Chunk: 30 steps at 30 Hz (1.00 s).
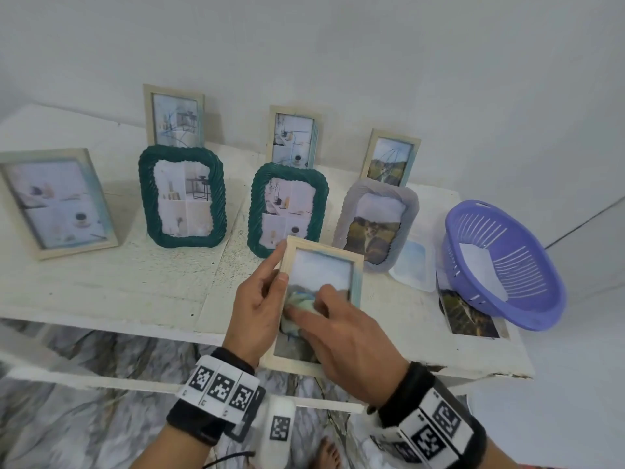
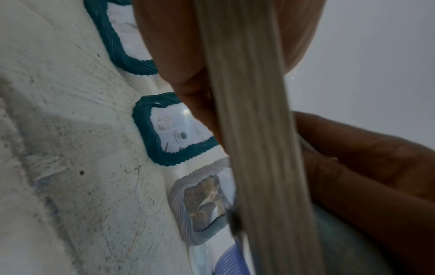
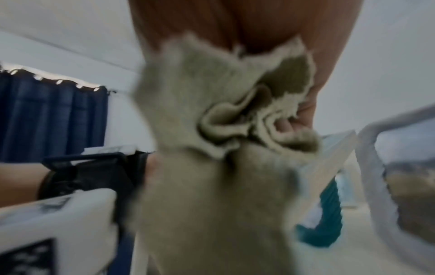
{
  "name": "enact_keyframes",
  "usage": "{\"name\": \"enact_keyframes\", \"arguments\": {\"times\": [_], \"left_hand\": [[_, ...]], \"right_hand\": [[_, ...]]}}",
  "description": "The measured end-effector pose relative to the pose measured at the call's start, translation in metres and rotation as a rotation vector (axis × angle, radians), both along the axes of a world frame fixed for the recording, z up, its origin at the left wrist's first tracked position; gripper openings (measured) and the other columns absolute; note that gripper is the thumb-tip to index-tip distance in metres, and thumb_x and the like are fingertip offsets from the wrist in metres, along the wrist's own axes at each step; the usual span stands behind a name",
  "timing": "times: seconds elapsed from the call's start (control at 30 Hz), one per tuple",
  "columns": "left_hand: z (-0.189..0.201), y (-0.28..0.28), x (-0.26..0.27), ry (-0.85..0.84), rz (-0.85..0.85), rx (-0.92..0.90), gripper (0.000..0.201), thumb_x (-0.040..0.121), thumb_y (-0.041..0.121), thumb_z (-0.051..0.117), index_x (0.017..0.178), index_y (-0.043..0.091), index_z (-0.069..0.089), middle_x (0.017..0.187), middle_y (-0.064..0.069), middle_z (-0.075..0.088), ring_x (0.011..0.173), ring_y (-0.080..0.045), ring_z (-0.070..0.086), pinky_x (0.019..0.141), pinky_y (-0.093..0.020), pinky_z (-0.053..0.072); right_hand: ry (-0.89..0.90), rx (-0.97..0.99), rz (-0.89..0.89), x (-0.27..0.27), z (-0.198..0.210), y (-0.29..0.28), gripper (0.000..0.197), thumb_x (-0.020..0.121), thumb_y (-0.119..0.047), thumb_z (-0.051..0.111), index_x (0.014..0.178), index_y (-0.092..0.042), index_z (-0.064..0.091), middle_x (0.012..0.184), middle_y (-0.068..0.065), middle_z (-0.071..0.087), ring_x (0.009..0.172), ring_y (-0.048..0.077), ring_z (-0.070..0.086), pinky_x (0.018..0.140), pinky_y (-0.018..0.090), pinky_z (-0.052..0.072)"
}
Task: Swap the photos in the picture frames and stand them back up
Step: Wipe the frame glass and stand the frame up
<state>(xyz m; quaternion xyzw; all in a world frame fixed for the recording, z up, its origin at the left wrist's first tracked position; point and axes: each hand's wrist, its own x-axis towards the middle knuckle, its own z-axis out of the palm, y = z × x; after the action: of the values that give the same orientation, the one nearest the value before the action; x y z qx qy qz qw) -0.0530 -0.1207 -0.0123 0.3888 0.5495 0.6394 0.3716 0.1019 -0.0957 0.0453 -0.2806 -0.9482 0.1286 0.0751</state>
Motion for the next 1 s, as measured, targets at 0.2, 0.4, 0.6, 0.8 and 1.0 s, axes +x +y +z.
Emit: {"name": "enact_keyframes", "arguments": {"times": [0.2, 0.4, 0.6, 0.8, 1.0], "left_hand": [[-0.004, 0.005, 0.007, 0.035, -0.007, -0.021, 0.047, 0.097, 0.026, 0.049, 0.140, 0.044, 0.046, 0.087, -0.013, 0.060, 0.080, -0.023, 0.051, 0.080, -0.043, 0.049], [-0.001, 0.002, 0.002, -0.022, 0.039, -0.026, 0.047, 0.101, 0.009, 0.047, 0.138, 0.039, 0.051, 0.080, -0.014, 0.064, 0.075, -0.026, 0.054, 0.078, -0.045, 0.054], [0.003, 0.011, 0.004, 0.001, 0.051, -0.046, 0.047, 0.099, 0.017, 0.049, 0.141, 0.036, 0.048, 0.103, -0.012, 0.072, 0.081, -0.029, 0.055, 0.084, -0.067, 0.048], [0.005, 0.012, 0.000, -0.007, 0.077, -0.020, 0.048, 0.101, 0.008, 0.046, 0.139, 0.037, 0.049, 0.080, 0.004, 0.062, 0.072, -0.023, 0.049, 0.074, -0.036, 0.049], [0.004, 0.019, -0.001, -0.006, 0.066, -0.039, 0.047, 0.099, 0.019, 0.048, 0.137, 0.046, 0.048, 0.086, -0.006, 0.052, 0.079, -0.024, 0.047, 0.078, -0.044, 0.045]], "right_hand": [[-0.009, 0.104, -0.200, -0.001, 0.012, 0.030, 0.030, 0.091, -0.017, 0.049, 0.121, -0.024, 0.054, 0.095, 0.000, 0.032, 0.074, 0.019, 0.041, 0.054, 0.032, 0.039], [-0.150, 0.026, 0.045, 0.010, 0.013, 0.006, 0.031, 0.092, -0.025, 0.056, 0.122, -0.032, 0.052, 0.096, -0.001, 0.040, 0.076, 0.013, 0.042, 0.051, 0.029, 0.050], [-0.080, 0.097, -0.179, 0.001, 0.016, 0.025, 0.036, 0.092, -0.028, 0.035, 0.125, -0.025, 0.050, 0.097, 0.000, 0.035, 0.072, 0.016, 0.042, 0.054, 0.030, 0.046], [-0.146, 0.057, 0.001, 0.009, 0.010, 0.006, 0.034, 0.090, -0.021, 0.056, 0.122, -0.031, 0.051, 0.096, -0.001, 0.039, 0.076, 0.016, 0.048, 0.047, 0.030, 0.050], [-0.161, 0.083, -0.079, 0.004, 0.021, 0.016, 0.034, 0.089, -0.022, 0.049, 0.122, -0.029, 0.052, 0.095, 0.001, 0.037, 0.072, 0.018, 0.044, 0.048, 0.027, 0.034]]}}
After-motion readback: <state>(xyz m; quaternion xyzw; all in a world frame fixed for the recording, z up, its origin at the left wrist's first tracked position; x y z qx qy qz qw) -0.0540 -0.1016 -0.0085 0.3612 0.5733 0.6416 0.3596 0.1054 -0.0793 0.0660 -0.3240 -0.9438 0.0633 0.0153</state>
